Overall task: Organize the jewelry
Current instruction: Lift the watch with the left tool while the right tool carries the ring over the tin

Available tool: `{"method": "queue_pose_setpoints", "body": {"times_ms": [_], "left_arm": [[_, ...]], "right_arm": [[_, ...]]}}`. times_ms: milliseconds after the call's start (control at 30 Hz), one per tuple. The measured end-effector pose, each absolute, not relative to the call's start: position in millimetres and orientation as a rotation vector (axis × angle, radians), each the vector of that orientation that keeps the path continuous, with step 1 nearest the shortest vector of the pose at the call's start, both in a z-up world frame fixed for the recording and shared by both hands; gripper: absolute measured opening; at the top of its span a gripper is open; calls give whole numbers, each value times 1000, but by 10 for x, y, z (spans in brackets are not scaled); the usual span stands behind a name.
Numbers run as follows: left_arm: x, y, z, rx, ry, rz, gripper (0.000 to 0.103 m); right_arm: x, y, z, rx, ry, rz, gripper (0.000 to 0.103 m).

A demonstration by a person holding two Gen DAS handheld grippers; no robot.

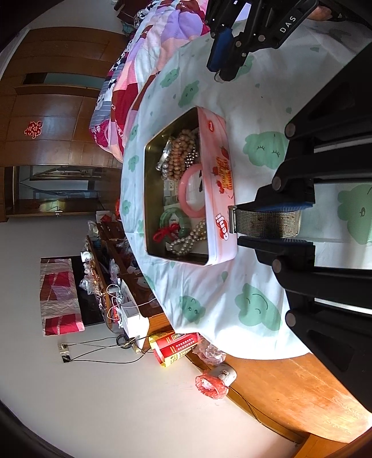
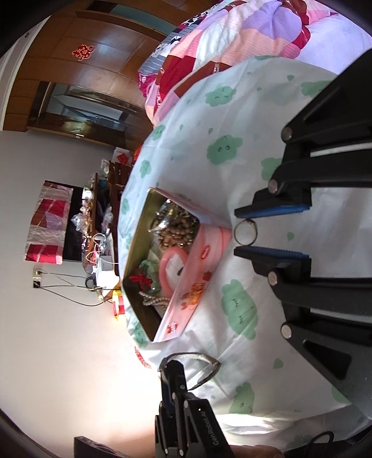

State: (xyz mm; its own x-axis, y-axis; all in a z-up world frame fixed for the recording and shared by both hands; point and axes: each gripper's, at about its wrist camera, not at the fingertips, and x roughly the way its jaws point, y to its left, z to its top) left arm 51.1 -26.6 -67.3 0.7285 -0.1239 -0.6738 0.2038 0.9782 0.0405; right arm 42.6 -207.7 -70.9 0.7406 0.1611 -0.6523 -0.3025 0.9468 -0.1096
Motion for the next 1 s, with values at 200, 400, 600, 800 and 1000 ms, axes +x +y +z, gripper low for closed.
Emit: {"method": "queue_pose_setpoints", "body": {"times_ms": [200, 400, 600, 800, 1000], "left_arm": [[500, -263, -610, 113, 719, -179, 15], [500, -242, -518, 110, 702, -174, 15], [518, -240, -413, 115, 682, -171, 15], [545, -248, -309, 126, 659, -168, 15], [602, -255, -211, 136, 638, -162, 15]], "right_arm": [[407, -2062, -626, -214, 668, 259, 21], [410, -2074, -561, -209, 654, 261, 21], [421, -2082, -504, -207, 640, 258, 21], [449, -2089, -450, -207, 628, 260, 21], [497, -2075, -380, -216, 615, 262, 21]]}}
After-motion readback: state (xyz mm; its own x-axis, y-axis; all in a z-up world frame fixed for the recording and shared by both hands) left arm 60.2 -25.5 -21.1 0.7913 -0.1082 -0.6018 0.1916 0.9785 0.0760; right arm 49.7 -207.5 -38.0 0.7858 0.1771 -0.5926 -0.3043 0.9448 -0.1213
